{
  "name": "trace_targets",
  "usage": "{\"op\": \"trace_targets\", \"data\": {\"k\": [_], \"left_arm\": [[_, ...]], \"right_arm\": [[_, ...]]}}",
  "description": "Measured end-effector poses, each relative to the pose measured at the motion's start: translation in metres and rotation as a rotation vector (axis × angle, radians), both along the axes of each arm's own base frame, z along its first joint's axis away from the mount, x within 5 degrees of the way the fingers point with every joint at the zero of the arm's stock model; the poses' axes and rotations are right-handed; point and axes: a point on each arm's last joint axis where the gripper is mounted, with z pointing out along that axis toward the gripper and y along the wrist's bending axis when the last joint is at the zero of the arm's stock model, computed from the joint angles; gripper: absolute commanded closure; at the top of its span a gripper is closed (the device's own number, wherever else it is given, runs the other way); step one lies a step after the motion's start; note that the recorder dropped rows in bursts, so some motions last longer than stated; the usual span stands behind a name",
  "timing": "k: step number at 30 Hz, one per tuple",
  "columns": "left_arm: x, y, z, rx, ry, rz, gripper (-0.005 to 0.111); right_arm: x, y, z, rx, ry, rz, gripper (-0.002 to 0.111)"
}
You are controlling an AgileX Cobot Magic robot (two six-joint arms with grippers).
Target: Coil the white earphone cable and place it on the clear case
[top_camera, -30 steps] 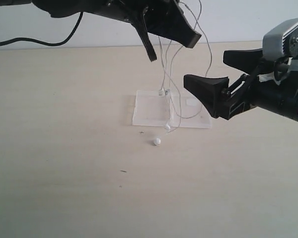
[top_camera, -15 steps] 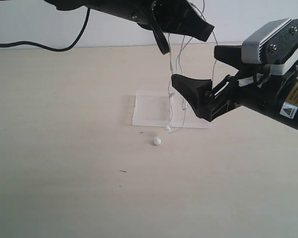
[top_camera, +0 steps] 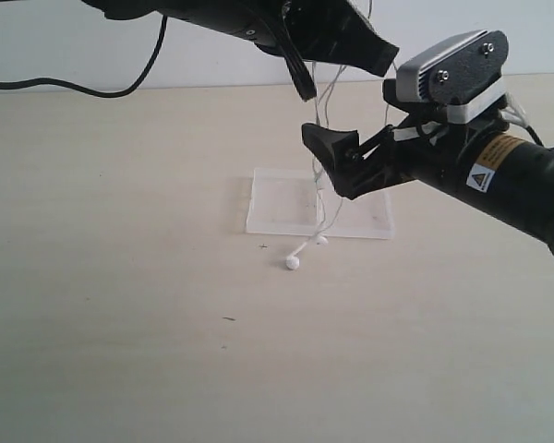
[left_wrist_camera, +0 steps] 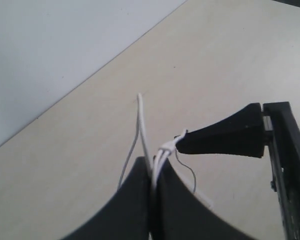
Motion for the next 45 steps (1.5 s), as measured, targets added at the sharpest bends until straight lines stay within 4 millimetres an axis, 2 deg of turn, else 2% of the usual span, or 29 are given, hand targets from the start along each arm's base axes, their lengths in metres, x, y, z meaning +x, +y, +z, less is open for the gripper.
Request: {"op": "trace_targets", "data": {"k": [5, 12, 20, 24, 33, 45], "left_arm": [[0.0, 0.0, 0.0, 0.0, 0.0, 0.0, 0.107], [0.0, 0.0, 0.0, 0.0, 0.0, 0.0, 0.107], [0.0, 0.0, 0.0, 0.0, 0.0, 0.0, 0.107], [0.0, 0.0, 0.0, 0.002, -0.001, 0.0, 0.107], [0.0, 0.0, 0.0, 0.002, -0.001, 0.0, 0.107], [0.0, 0.0, 0.0, 0.005, -0.003, -0.001, 0.107]], "right_arm": [[0.008, 0.002, -0.005, -0.021, 0.02, -0.017, 0.007], [0.002, -0.001, -0.012, -0.142, 0.126, 0.002, 0.007], [-0.019, -0.008, 0.013, -0.142, 0.116, 0.031, 0.007], [-0.026, -0.012, 0.028, -0.053, 0.15, -0.007, 0.007], [-0.038, -0.027, 0.047, -0.061, 0.176, -0.107, 0.007], [-0.033, -0.026, 0.047, 0.032, 0.182, -0.144, 0.007]]}}
